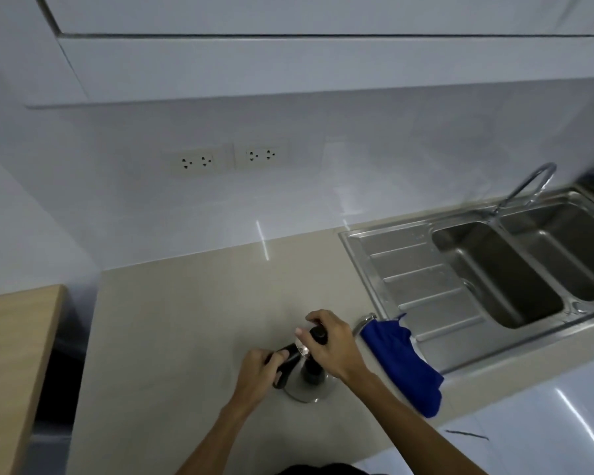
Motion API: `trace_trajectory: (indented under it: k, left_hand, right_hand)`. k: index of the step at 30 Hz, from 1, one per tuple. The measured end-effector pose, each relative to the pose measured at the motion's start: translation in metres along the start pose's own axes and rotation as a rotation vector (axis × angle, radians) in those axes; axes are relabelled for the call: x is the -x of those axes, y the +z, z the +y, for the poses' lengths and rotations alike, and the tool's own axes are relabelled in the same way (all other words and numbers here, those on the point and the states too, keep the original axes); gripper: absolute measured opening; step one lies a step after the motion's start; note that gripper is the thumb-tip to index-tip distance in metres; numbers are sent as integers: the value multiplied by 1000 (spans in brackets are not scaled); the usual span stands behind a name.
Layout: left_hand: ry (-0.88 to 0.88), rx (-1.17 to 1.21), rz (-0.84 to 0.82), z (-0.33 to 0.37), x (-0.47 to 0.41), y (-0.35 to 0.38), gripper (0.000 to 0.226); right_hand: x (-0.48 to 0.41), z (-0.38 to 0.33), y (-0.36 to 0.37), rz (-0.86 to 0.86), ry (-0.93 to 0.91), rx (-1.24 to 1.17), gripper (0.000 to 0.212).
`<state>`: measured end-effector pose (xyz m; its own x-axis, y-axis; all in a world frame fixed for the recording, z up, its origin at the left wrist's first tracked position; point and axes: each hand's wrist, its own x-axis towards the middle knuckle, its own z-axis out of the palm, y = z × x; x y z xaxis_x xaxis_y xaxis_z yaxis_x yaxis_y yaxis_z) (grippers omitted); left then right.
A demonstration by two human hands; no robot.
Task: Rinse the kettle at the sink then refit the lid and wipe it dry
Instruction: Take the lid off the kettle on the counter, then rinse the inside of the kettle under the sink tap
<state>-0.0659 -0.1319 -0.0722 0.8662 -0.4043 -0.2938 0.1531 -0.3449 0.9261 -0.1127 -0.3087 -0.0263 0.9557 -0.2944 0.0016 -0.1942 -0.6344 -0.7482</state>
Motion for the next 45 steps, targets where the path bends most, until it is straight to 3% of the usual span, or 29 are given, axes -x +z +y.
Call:
trace_trajectory:
  k: [9,12,17,20,23,27,30,34,40,45]
  left_hand:
    - [17,-60,-6,-9,3,-5,60]
    - [47,-164,34,-11,1,-2,55]
    - [89,-261,67,-18,0,2,57]
    - [80,-244,84,-19,0,4,57]
    - [91,-272,98,-19,1,5,52]
    - [86,-244,103,-16,2,5,53]
    - [85,-266,116,-14,2,5,54]
    - [76,-233,101,-12,3,4,53]
    - [53,-233,53,-11,1,4,55]
    - [17,-206,20,-8,3,2,49]
  right_hand:
    - [2,2,17,76,-86,13,37]
    - [5,7,15,96,-99,6,34]
    - [5,7,7,38,-114,-13,27]
    - [0,2,-7,-24,-8,-127,32]
    - [3,2,-15,-47,-64,-90,38]
    - [26,7,-23,64,-90,-138,48]
    - [57,30,-25,132,-129,-91,48]
    - [94,80,-23,166,-4,26,45]
    - [99,131,-6,17,138,288,65]
    - [91,155,14,-121,169,443,64]
